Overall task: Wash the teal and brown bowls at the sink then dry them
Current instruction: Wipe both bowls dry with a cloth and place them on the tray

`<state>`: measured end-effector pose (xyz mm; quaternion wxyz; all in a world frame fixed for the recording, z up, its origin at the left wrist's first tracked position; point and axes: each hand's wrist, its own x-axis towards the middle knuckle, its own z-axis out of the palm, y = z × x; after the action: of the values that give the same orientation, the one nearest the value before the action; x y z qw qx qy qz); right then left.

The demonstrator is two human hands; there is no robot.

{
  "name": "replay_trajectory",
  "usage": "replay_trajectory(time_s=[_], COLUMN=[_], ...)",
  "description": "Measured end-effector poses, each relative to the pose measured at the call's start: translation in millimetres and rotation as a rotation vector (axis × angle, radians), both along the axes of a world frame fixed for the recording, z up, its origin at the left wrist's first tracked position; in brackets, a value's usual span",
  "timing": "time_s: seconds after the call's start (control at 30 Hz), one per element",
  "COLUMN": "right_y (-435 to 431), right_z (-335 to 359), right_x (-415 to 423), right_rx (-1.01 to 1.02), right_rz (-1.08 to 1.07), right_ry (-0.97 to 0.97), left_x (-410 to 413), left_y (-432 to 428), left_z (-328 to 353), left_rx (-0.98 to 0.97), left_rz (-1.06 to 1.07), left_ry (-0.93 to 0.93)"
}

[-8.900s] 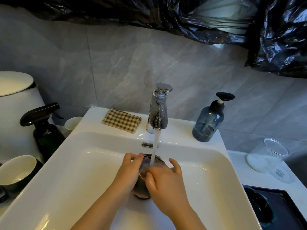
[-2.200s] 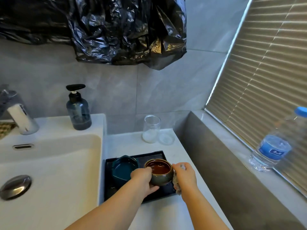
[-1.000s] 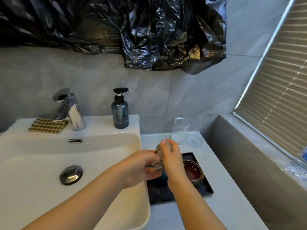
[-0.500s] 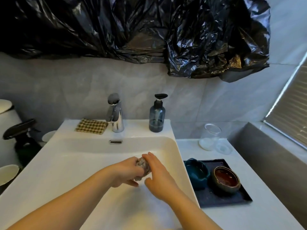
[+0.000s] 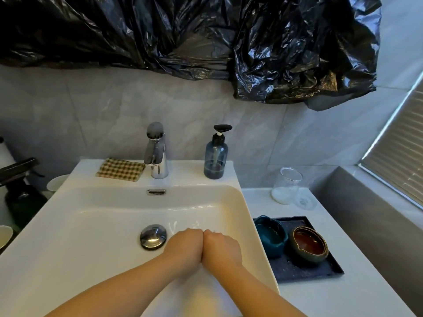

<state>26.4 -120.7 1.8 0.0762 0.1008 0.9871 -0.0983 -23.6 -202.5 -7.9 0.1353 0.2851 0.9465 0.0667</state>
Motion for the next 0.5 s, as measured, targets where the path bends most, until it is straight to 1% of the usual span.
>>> replay_trajectory(time_s=[0.1,0.17,0.27,0.33,0.4,0.47,0.5], right_y=[1,0,-3,-5,-8,-6,-4], right_z=[-1,-2,-2,-2,3,11,15], right_x=[-1,-2,-3,-5,-2,1,2], right_rx=[-0.035,-0.119,-0.315,-0.471,-0.670,-0.828,-0.871], right_rz=[-0.003,-0.036,-0.124,-0.173,-0.205,-0.227,-0.225], right_ry=[-0.019,-0.035,-0.077,-0.087,-0.096,-0.135,-0.152], left_x=[0,-3,-7,-10,-15,-24,-21], left_y=[0,-2,-5,-10,-17,-18,-18], left_z=[-3,-1,7,10,9,-3,2], left_rx=[-0.065,-0.133,-0.157,-0.065,-0.090,0.018,-0.003], left_rz=[-0.039,-0.094,-0.195,-0.335,-0.435,-0.426,-0.418], left_ry=[0.098,0.156,0.266,0.460,0.526,0.557,0.535])
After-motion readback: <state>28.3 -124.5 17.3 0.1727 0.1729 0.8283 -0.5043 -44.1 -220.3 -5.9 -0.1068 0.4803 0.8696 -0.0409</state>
